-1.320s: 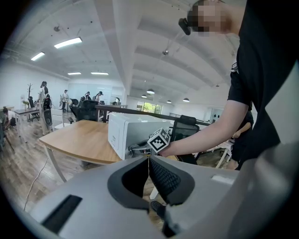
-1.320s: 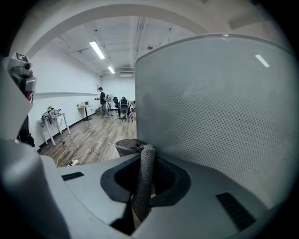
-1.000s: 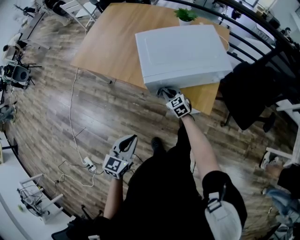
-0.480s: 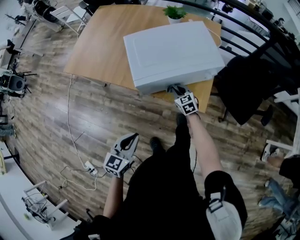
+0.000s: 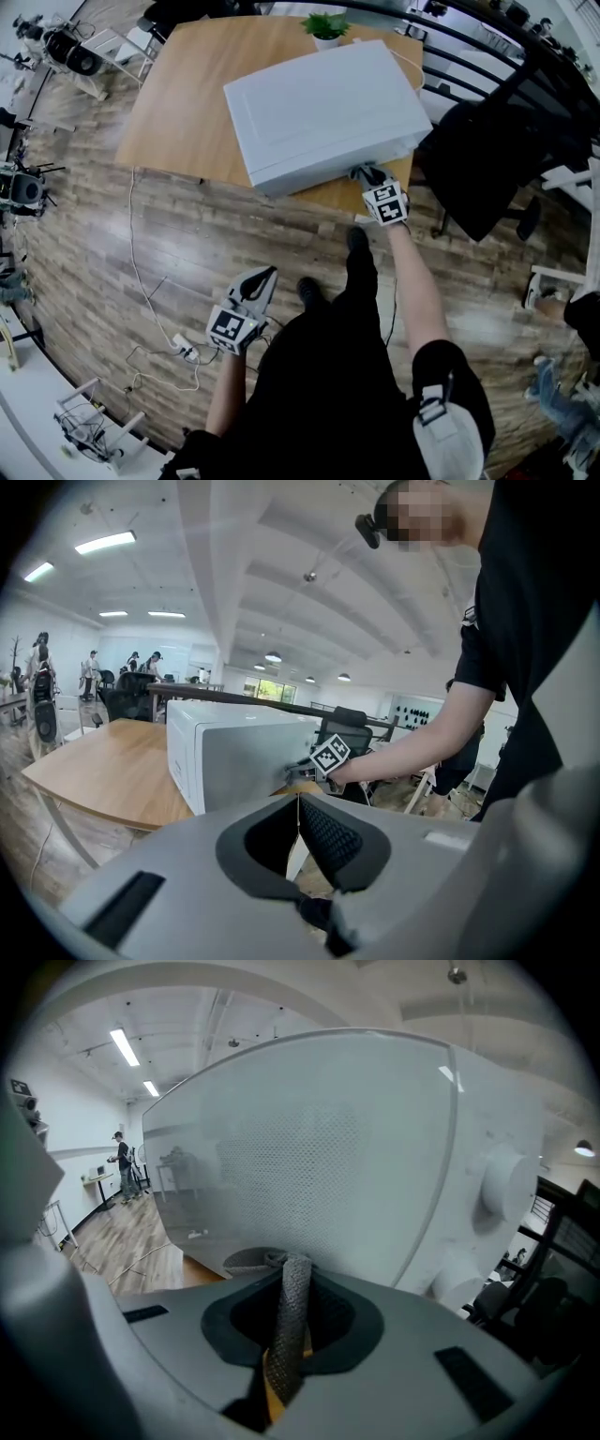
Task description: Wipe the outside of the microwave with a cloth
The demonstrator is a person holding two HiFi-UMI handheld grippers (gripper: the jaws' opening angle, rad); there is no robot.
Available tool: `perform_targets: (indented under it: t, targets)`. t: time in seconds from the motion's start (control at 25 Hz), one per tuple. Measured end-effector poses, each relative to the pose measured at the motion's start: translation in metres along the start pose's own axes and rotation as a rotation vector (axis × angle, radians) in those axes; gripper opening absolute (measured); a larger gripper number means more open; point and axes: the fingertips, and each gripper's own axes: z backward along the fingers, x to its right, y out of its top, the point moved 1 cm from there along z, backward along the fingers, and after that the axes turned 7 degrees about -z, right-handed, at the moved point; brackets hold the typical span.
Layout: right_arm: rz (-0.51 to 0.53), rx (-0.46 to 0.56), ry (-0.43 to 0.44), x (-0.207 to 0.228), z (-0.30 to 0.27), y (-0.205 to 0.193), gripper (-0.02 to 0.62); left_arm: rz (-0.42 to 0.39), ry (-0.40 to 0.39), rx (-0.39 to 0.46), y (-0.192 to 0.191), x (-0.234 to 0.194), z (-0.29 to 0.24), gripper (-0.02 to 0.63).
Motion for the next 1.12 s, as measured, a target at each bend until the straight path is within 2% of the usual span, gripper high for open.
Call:
perform_targets:
  t: [0.24,0.44,0.8,1.12]
  targets:
    - [0.003,-0.019,-0.104,0.043,0.006,-0.011,0.037,-0.01,-0.022,-0.019,0.006,-0.001,-0.015,0.006]
    - [-0.036,-0.026,-0.156,0.067,0.006,-0.022,0.035,-0.014,-0.022,-0.038,0.006,-0.005,-0.021,0.006]
    - [-0.052,-0.071,-0.203,0.094,-0.007,-0.048,0.035,0.001,-0.009,-0.062,-0.002,-0.017,-0.024,0.006]
    - [-0.031,-0.11,-0.19,0.087,-0.017,-0.055,0.035,0.024,0.009,-0.071,-0.01,-0.026,-0.018,0.006]
